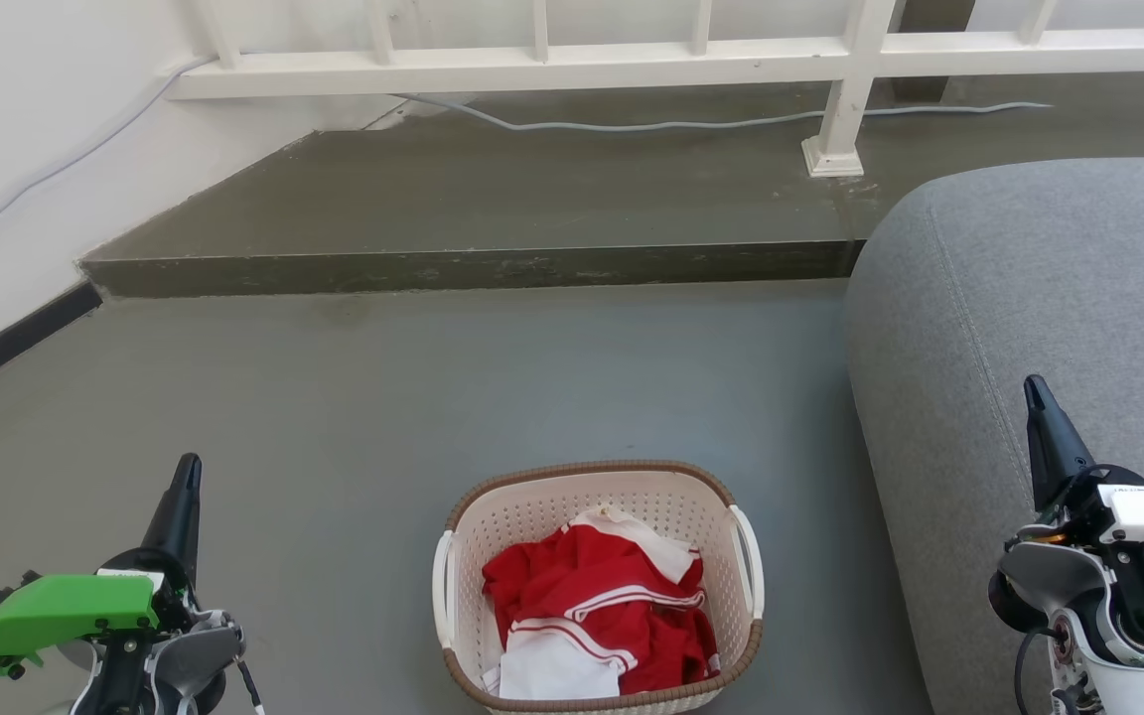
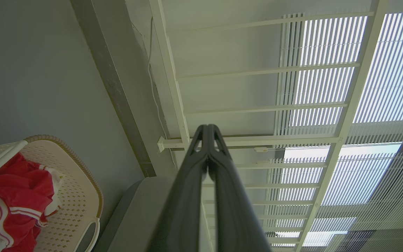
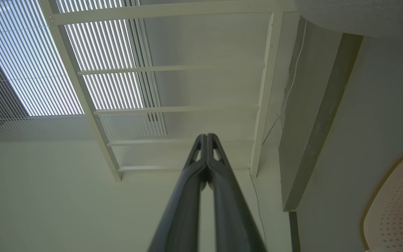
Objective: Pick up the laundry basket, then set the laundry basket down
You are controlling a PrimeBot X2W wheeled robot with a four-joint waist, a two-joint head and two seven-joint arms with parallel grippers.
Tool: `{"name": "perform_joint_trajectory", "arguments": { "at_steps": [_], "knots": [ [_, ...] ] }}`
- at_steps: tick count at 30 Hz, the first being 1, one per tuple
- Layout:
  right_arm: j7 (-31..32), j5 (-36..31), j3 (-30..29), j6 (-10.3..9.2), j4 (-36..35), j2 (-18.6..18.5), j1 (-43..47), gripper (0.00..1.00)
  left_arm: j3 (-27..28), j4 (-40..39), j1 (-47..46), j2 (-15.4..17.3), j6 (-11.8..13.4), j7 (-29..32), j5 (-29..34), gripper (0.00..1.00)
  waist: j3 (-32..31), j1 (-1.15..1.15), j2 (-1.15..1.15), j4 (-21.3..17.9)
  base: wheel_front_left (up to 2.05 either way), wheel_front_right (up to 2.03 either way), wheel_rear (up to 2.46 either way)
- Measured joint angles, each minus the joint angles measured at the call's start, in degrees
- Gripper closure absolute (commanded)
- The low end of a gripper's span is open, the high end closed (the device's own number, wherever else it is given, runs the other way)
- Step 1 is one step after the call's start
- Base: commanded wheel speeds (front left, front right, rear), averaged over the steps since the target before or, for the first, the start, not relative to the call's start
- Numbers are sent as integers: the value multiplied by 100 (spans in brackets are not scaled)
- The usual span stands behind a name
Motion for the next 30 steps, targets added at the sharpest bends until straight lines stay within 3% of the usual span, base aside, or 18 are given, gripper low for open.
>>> {"name": "perform_joint_trajectory", "arguments": {
  "at_steps": [30],
  "knots": [
    [1,0,-3,1,-1,1,1,100,8,-1,0,-5,0,0,0,100,0,0,0,0,0,0,0]
  ]
}}
